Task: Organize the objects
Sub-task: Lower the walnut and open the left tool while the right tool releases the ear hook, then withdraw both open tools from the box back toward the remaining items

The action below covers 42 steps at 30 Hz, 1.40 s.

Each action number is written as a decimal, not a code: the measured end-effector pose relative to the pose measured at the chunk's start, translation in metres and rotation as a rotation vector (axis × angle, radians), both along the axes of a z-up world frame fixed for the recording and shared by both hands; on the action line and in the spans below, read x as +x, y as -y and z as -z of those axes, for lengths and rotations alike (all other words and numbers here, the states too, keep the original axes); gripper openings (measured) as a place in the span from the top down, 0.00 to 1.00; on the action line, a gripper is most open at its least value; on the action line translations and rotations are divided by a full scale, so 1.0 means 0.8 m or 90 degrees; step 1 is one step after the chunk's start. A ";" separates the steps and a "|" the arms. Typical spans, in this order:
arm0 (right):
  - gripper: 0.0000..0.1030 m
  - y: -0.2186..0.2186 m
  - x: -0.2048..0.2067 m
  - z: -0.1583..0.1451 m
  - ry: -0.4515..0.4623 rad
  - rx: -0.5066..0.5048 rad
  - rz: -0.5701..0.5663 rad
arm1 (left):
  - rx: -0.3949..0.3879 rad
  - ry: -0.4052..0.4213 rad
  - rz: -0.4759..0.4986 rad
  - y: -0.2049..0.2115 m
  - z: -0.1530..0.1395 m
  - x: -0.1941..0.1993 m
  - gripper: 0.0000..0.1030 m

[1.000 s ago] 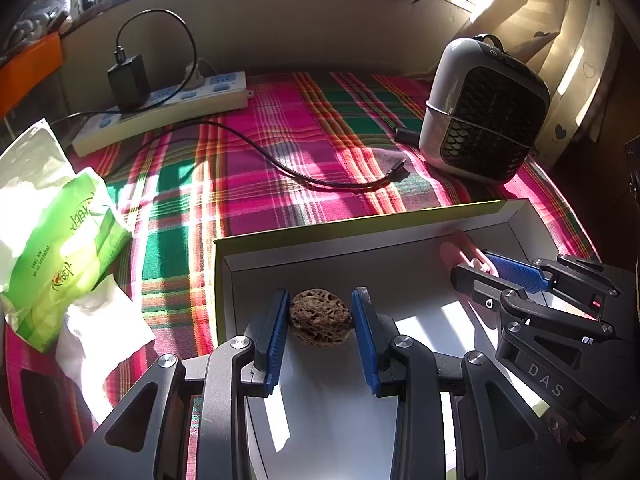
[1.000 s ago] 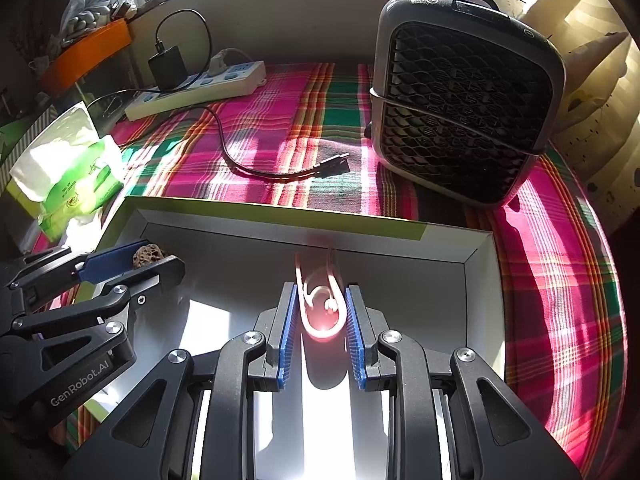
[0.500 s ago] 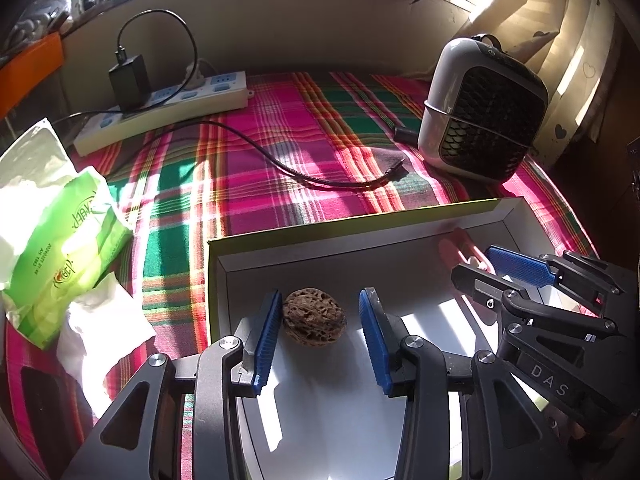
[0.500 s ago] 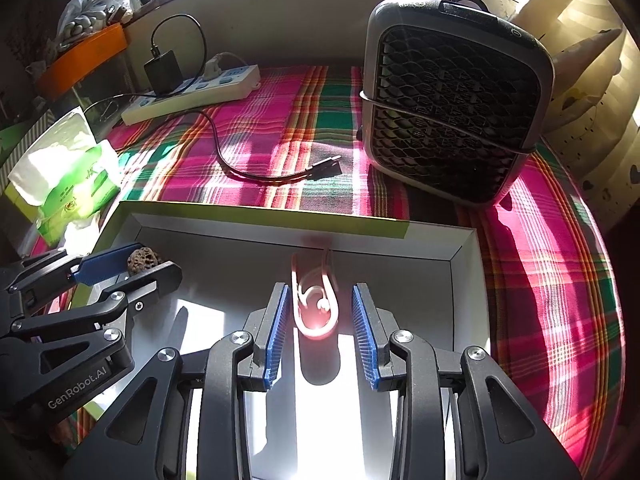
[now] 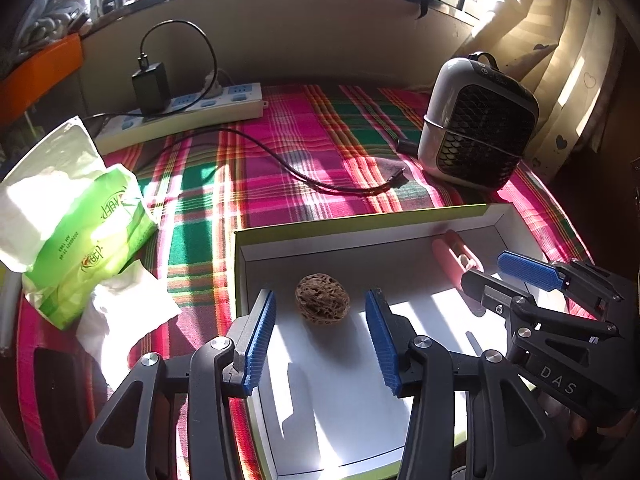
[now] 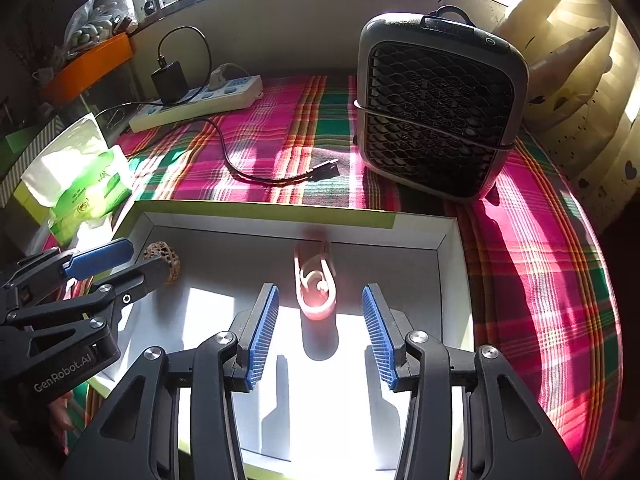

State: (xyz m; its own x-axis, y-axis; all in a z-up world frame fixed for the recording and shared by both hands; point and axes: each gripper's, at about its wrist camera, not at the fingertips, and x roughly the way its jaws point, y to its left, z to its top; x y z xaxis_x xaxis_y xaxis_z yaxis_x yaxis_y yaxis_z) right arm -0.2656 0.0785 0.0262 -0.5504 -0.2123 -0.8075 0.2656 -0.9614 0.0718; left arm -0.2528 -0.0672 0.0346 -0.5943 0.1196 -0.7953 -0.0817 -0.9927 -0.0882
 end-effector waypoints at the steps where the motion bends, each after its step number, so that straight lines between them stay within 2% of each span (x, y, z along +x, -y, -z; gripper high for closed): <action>1: 0.56 -0.001 0.003 -0.002 -0.002 -0.001 0.000 | -0.004 -0.005 -0.001 0.000 -0.002 0.003 0.56; 21: 0.56 -0.016 0.076 -0.029 -0.050 -0.016 0.001 | 0.001 -0.059 -0.013 0.005 -0.028 0.088 0.56; 29: 0.56 -0.026 0.118 -0.043 -0.084 -0.018 0.004 | 0.034 -0.071 -0.015 0.018 -0.031 0.135 0.56; 36: 0.56 -0.039 0.152 -0.040 -0.091 -0.023 0.017 | 0.065 -0.078 -0.020 0.031 -0.029 0.175 0.56; 42: 0.55 -0.049 0.178 -0.030 -0.088 -0.017 0.026 | 0.064 -0.077 -0.009 0.034 -0.019 0.199 0.56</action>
State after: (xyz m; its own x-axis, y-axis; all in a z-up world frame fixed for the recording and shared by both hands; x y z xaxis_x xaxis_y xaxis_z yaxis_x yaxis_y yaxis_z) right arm -0.1234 0.1174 0.0504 -0.6643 -0.2078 -0.7180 0.2354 -0.9699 0.0629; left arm -0.0935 -0.0944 0.0497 -0.6867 0.1857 -0.7028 -0.0835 -0.9806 -0.1775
